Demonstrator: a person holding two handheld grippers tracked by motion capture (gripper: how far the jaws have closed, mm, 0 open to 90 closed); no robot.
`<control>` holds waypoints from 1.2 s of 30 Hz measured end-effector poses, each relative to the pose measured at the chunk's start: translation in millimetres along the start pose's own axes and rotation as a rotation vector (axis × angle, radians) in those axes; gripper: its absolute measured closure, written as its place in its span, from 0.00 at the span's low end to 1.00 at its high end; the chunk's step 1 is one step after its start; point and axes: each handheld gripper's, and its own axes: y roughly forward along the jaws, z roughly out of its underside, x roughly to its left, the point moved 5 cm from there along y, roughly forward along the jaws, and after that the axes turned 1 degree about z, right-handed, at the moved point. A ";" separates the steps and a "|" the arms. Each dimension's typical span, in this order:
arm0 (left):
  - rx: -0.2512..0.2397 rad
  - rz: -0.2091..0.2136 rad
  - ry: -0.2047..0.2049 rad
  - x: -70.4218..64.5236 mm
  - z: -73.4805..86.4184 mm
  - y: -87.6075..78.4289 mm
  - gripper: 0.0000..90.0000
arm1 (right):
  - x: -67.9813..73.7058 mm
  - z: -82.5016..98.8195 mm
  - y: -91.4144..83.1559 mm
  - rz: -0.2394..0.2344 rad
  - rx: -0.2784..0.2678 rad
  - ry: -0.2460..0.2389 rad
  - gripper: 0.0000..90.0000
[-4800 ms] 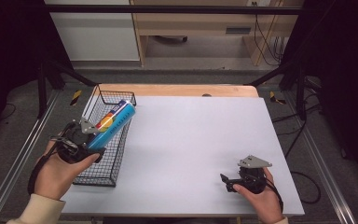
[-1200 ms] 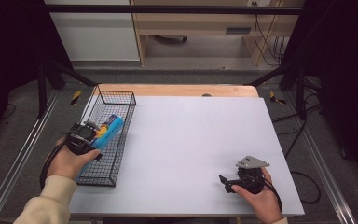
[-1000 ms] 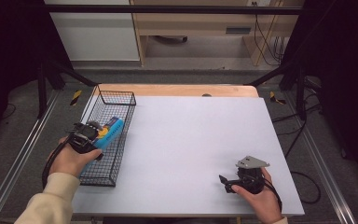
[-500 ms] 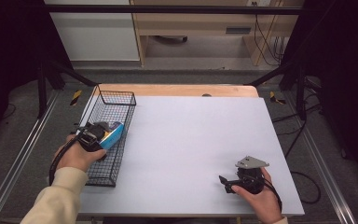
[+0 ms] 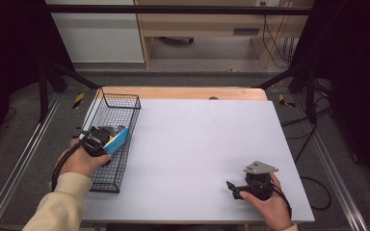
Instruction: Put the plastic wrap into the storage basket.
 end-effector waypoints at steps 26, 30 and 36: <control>-0.509 0.000 0.091 -45.3 -18.0 -75.6 0.09 | -2.1 -1.1 -0.6 0.018 -0.015 0.000 0.07; -0.558 0.021 0.130 -66.1 -23.3 -82.7 0.09 | -3.0 -2.6 -2.3 0.027 -0.031 0.000 0.06; -0.622 0.051 0.194 -101.2 -30.8 -91.7 0.09 | -3.8 -4.7 -4.5 0.036 -0.051 0.009 0.06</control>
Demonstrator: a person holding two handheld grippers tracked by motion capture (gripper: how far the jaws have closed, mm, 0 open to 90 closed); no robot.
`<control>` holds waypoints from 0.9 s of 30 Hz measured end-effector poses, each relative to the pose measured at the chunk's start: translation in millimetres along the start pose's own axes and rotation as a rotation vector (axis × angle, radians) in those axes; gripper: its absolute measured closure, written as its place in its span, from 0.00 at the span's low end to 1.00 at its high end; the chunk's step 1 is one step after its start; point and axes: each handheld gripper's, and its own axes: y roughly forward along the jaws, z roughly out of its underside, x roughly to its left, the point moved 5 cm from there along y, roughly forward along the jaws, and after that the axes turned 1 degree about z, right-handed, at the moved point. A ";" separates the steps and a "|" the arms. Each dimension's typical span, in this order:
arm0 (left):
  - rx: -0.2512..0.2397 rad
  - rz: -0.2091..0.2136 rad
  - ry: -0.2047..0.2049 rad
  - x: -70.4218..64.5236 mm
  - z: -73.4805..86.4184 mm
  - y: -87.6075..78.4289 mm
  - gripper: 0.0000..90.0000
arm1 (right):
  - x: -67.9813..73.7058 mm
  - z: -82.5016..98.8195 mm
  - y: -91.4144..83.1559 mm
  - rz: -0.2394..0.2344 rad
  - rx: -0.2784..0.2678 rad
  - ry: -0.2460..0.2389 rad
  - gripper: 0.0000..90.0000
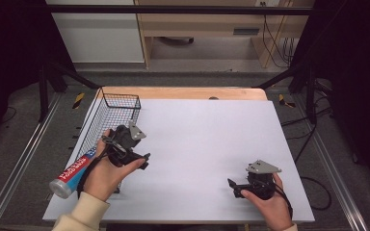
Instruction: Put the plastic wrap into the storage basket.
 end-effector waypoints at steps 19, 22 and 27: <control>-0.125 0.073 0.075 -60.9 -14.6 10.9 0.08 | -4.5 -1.5 -3.0 0.020 -0.023 -0.009 0.06; -0.116 0.091 0.080 -67.8 -8.3 20.0 0.08 | -4.7 -1.5 -3.0 0.021 -0.023 -0.009 0.06; -0.120 0.109 0.074 -77.8 2.4 34.6 0.07 | -4.5 -1.5 -3.2 0.024 -0.023 -0.006 0.06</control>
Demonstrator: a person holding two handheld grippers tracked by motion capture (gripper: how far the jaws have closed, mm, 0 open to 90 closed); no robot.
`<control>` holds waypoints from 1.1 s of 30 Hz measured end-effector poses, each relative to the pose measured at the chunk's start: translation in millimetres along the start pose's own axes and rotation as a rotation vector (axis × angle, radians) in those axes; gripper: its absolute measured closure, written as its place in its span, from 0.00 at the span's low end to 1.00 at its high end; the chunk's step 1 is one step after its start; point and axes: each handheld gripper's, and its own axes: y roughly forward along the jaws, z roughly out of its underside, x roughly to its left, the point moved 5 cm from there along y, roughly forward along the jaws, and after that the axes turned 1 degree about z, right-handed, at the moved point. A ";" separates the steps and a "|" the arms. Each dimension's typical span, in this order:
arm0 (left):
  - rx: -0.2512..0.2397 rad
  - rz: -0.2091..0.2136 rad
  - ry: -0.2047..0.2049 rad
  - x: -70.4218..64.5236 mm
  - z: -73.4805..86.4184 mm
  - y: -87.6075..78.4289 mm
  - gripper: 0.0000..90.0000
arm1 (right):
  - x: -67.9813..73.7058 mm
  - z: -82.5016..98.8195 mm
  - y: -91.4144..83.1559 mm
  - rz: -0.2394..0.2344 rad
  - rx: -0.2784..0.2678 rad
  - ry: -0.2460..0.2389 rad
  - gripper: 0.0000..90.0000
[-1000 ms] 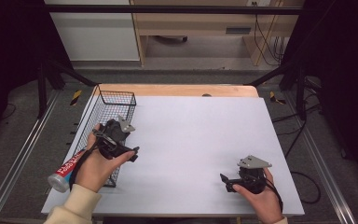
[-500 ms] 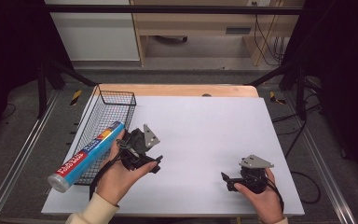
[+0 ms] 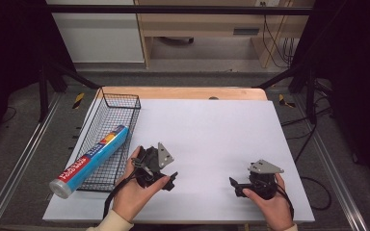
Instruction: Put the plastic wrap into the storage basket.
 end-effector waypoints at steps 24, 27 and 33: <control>-0.039 0.017 -0.039 -7.8 47.8 39.0 0.08 | 0.5 0.6 0.1 0.006 0.005 0.000 0.06; -0.068 0.023 -0.050 -9.4 52.6 39.5 0.08 | 0.2 0.5 0.0 0.011 0.004 0.000 0.06; -0.118 0.029 -0.061 -8.2 62.7 30.7 0.08 | 0.1 0.9 1.1 0.018 0.005 -0.012 0.06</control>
